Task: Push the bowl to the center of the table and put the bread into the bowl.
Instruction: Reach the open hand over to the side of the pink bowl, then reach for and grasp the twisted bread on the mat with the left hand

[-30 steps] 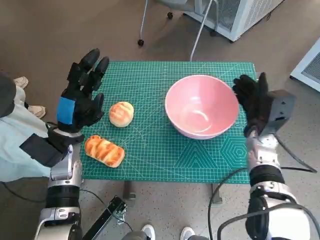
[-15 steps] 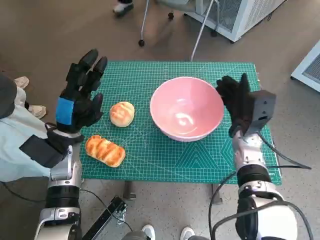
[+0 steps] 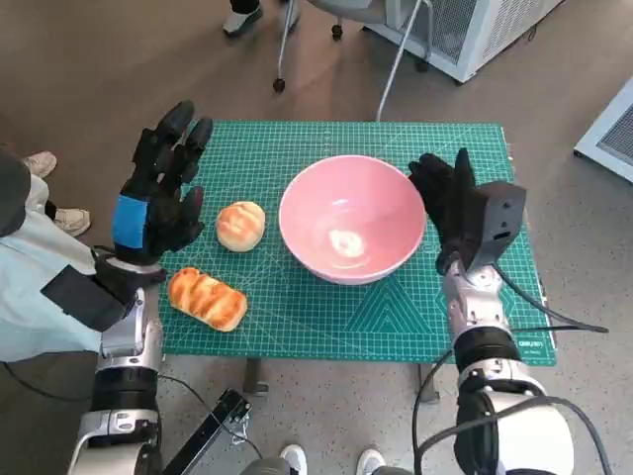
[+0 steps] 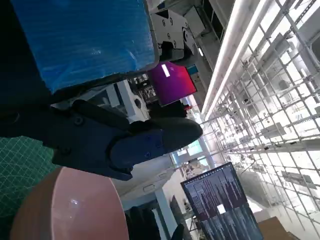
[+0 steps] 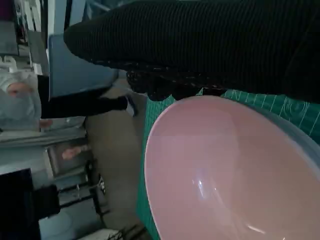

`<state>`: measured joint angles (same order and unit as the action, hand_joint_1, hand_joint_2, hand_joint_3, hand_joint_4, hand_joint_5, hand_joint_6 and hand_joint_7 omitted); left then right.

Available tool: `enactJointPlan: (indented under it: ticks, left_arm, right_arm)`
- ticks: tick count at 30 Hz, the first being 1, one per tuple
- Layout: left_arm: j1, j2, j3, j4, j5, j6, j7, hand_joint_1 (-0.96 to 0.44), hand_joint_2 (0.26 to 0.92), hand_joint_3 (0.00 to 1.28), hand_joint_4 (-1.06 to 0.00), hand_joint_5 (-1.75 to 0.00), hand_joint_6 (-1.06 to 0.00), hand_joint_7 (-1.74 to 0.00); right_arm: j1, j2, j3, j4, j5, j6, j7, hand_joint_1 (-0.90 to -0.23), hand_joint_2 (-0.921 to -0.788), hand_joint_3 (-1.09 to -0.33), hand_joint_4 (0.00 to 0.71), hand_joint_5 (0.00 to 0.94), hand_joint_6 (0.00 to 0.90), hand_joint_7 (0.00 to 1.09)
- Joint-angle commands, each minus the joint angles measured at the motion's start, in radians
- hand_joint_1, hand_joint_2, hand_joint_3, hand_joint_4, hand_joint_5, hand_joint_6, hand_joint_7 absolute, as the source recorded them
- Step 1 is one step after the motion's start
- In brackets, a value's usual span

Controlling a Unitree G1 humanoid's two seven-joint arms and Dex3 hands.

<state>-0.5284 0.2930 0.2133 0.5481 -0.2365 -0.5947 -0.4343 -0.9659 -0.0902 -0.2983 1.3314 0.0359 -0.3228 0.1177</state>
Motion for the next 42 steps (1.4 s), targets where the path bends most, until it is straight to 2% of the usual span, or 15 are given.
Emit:
enactJointPlan:
  ticks: [1, 9, 17, 21, 25, 28, 32, 37, 42]
  left_arm:
    - [-0.023, -0.002, 0.000, 0.022, -0.006, -0.018, -0.008, -0.70, 0.921, 0.52, -0.30, 0.00, -0.14, -0.36]
    - [-0.034, -0.016, -0.005, 0.040, -0.001, -0.029, -0.005, -0.68, 0.921, 0.52, -0.30, 0.00, -0.14, -0.34]
    - [-0.030, -0.018, -0.006, 0.034, 0.005, -0.033, -0.002, -0.69, 0.921, 0.53, -0.30, 0.00, -0.15, -0.34]
    - [-0.033, -0.006, 0.000, 0.052, 0.007, -0.040, -0.006, -0.69, 0.921, 0.53, -0.29, 0.00, -0.15, -0.33]
    - [-0.037, 0.009, 0.002, 0.070, 0.020, -0.048, 0.001, -0.69, 0.921, 0.52, -0.29, 0.00, -0.15, -0.33]
    - [-0.038, 0.026, 0.002, 0.079, 0.036, -0.053, 0.009, -0.69, 0.921, 0.52, -0.29, 0.00, -0.15, -0.33]
    - [-0.041, 0.061, 0.001, 0.091, 0.070, -0.059, 0.020, -0.70, 0.921, 0.51, -0.30, 0.00, -0.16, -0.33]
    - [-0.033, 0.106, -0.007, 0.070, 0.098, -0.049, 0.012, -0.70, 0.921, 0.49, -0.30, -0.01, -0.16, -0.32]
    - [-0.012, 0.204, -0.022, 0.020, 0.138, -0.024, -0.034, -0.66, 0.921, 0.43, -0.30, 0.00, -0.17, -0.32]
  right_arm:
    - [0.005, 0.023, -0.006, 0.013, 0.007, 0.014, 0.014, -0.625, -0.921, -0.859, 0.254, 0.003, 0.169, 0.24]
    - [0.010, 0.028, 0.012, 0.013, -0.015, 0.006, 0.017, -0.628, -0.921, -0.858, 0.247, 0.000, 0.165, 0.23]
    - [-0.007, -0.026, 0.032, 0.001, -0.030, -0.026, 0.014, -0.663, -0.921, -0.865, 0.232, 0.000, 0.163, 0.22]
    - [-0.023, -0.049, 0.040, -0.018, -0.037, -0.088, 0.009, -0.696, -0.921, -0.853, 0.232, 0.002, 0.171, 0.22]
    - [-0.030, -0.070, 0.036, -0.040, -0.025, -0.174, 0.041, -0.709, -0.921, -0.843, 0.222, 0.000, 0.177, 0.23]
    - [-0.027, -0.083, 0.028, -0.065, -0.003, -0.263, 0.097, -0.707, -0.921, -0.838, 0.221, 0.000, 0.160, 0.27]
    - [-0.013, -0.087, 0.012, -0.110, 0.048, -0.384, 0.204, -0.711, -0.921, -0.816, 0.225, 0.002, 0.098, 0.41]
    - [0.011, -0.079, 0.005, -0.160, 0.108, -0.482, 0.302, -0.713, -0.921, -0.792, 0.243, 0.009, 0.091, 0.48]
    - [0.046, -0.063, 0.007, -0.235, 0.182, -0.564, 0.423, -0.714, -0.921, -0.769, 0.257, 0.013, 0.087, 0.51]
